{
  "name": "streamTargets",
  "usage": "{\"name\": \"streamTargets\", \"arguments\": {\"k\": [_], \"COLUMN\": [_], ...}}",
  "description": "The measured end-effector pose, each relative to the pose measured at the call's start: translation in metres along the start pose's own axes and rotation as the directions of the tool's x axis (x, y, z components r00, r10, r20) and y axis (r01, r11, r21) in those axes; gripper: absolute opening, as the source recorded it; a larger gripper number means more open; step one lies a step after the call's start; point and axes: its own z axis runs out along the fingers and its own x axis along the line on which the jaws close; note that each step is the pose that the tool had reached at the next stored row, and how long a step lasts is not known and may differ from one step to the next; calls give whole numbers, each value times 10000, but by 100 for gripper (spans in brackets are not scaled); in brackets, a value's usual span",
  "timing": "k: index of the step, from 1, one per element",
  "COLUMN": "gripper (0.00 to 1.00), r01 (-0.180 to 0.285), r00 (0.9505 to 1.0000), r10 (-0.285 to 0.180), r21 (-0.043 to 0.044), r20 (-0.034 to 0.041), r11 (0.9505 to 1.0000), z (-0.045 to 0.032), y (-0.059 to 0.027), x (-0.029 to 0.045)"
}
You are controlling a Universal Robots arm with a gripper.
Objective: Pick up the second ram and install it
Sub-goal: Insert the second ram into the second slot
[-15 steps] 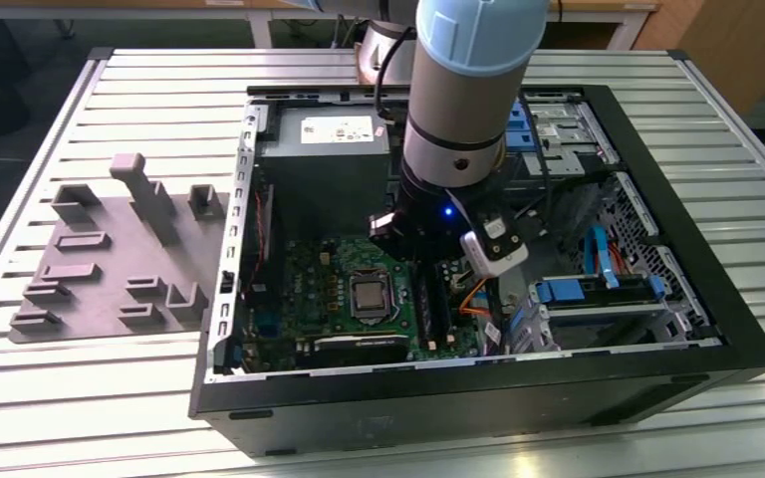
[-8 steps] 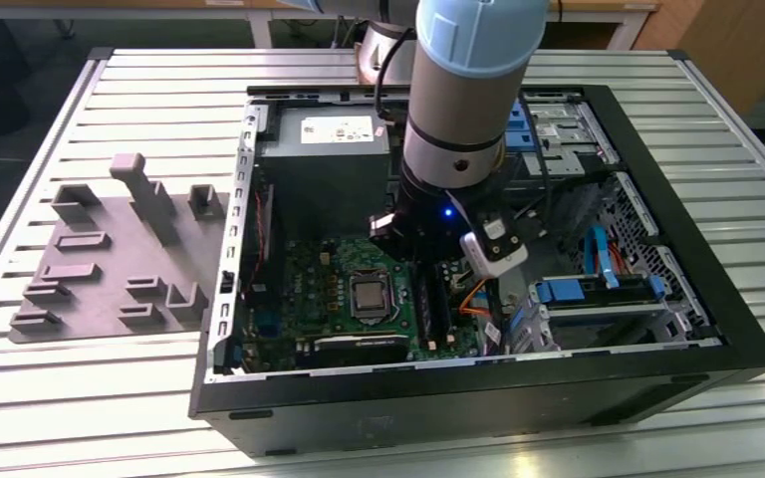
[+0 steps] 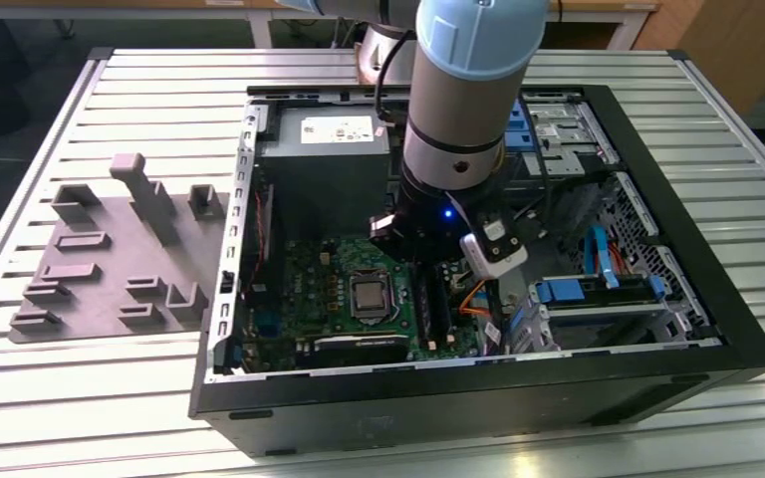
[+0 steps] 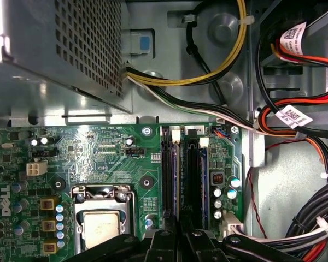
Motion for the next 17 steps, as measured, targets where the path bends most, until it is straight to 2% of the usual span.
{"name": "streamTargets", "arguments": {"k": [3, 8, 17], "gripper": [14, 14, 14], "r01": [0, 0, -2], "r00": [10000, 10000, 10000], "r10": [0, 0, 2], "r21": [-2, -2, -2], "r20": [-1, -6, -6], "r11": [10000, 10000, 10000], "z": [-1, -45, -26], "y": [0, -1, -18], "x": [0, 0, -1]}}
